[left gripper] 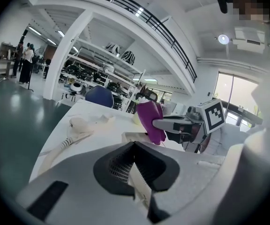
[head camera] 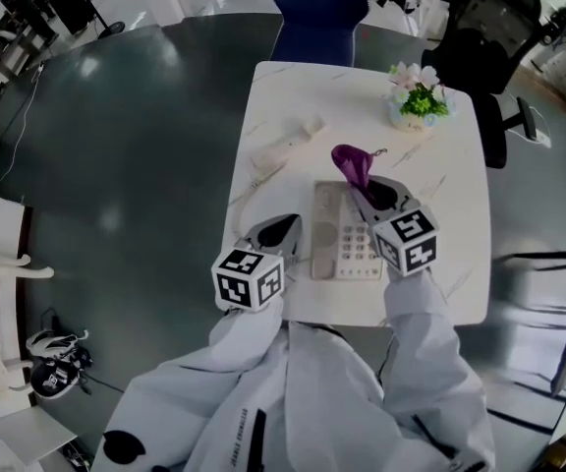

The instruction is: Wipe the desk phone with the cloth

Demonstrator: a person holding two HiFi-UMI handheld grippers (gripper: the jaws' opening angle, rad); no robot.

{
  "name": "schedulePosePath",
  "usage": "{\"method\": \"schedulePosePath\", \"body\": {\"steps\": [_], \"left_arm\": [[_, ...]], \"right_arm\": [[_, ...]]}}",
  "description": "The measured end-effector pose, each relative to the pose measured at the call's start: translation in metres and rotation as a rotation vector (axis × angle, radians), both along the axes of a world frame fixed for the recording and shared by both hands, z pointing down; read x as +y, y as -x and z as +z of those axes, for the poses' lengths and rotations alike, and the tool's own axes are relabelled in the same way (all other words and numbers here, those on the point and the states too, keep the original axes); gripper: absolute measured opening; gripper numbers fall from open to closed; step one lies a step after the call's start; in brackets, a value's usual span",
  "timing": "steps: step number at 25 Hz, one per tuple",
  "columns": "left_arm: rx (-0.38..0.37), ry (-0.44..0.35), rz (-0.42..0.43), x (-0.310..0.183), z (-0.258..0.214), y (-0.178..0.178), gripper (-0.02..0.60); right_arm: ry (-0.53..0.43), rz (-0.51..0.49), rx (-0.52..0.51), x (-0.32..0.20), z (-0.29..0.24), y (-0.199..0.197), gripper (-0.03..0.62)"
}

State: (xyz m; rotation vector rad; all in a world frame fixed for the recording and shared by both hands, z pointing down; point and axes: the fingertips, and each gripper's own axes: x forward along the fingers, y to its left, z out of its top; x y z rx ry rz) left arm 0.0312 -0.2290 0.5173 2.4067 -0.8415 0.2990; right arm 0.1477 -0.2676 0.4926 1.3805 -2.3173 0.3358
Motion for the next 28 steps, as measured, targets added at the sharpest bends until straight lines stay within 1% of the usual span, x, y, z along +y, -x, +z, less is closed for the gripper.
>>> {"method": "schedulePosePath", "body": {"steps": [3, 8, 12, 17, 22, 28], "left_arm": [[-0.002, 0.011, -0.014, -0.001, 0.003, 0.0, -0.003], [0.0, 0.026, -0.05, -0.001, 0.006, 0.002, -0.002], [-0.003, 0.035, -0.069, 0.001, 0.008, 0.002, -0.003], [-0.005, 0.042, -0.081, 0.006, 0.01, -0.001, -0.002], [-0.009, 0.044, -0.086, 0.011, 0.01, -0.004, -0.002], [-0.013, 0.039, -0.104, 0.019, 0.009, -0.002, -0.003]], "right_arm": [[0.032, -0.039, 0.003, -0.004, 0.012, 0.007, 0.038], [0.112, -0.115, 0.044, -0.002, 0.03, 0.018, 0.038], [0.154, -0.172, 0.093, -0.002, 0.041, 0.025, 0.038], [0.193, -0.201, 0.099, -0.001, 0.044, 0.028, 0.038], [0.254, -0.23, 0.115, 0.007, 0.047, 0.03, 0.038], [0.264, -0.261, 0.13, 0.013, 0.049, 0.033, 0.038]]}}
